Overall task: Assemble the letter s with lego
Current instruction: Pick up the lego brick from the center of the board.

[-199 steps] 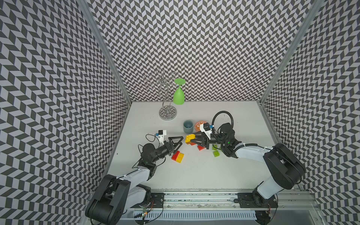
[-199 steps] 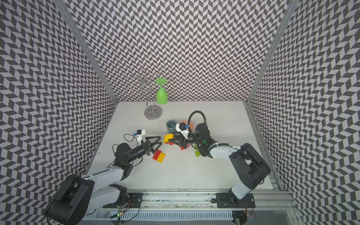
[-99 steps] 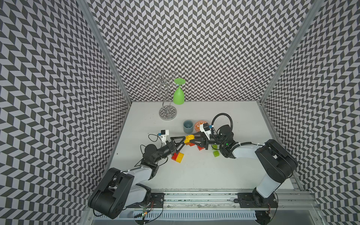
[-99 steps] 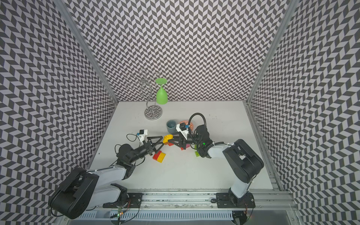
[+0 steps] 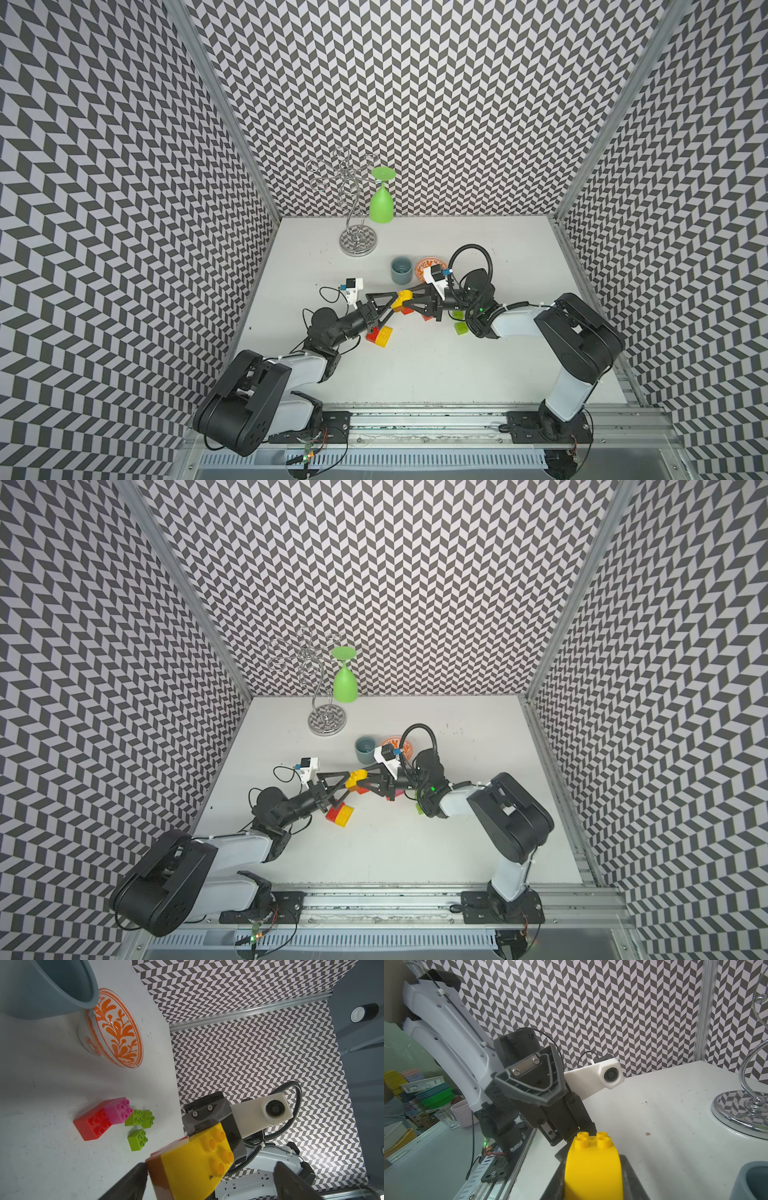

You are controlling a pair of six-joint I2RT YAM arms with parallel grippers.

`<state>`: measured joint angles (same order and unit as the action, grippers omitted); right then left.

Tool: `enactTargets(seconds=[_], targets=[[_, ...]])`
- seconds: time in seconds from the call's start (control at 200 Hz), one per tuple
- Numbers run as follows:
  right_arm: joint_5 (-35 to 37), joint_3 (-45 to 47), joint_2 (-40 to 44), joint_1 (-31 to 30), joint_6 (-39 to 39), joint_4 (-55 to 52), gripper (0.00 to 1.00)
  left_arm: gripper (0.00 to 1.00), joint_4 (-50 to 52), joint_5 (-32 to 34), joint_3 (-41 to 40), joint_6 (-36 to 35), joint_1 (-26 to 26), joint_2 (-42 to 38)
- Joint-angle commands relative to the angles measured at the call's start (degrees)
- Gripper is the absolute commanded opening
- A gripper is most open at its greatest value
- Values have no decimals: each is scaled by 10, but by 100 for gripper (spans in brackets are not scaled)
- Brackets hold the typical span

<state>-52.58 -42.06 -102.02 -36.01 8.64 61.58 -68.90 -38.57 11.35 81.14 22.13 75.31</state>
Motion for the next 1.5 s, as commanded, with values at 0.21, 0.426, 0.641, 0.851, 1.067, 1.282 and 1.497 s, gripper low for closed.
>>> enactTargets(seconds=[0.21, 0.426, 0.641, 0.851, 1.067, 1.282, 1.497], targets=[[-11, -7, -25, -15, 15, 76, 15, 83, -195, -1, -24, 69, 4, 90], [-11, -6, -26, -16, 2, 63, 15, 70, -372, -7, -35, 140, 10, 206], [-8, -3, -19, -16, -25, 28, 15, 64, -370, -2, -33, 133, 11, 201], [-5, -6, -19, -17, -38, 6, 17, 56, -371, -5, -35, 128, 11, 204], [-6, -21, -13, -17, -67, -52, 21, 50, -363, -17, -32, 116, 10, 209], [-8, -45, -8, -16, -96, -127, 29, 45, -338, -32, -25, 99, 10, 203], [-20, -79, -7, -10, -114, -207, 45, 44, -269, -52, -14, 59, 11, 174]])
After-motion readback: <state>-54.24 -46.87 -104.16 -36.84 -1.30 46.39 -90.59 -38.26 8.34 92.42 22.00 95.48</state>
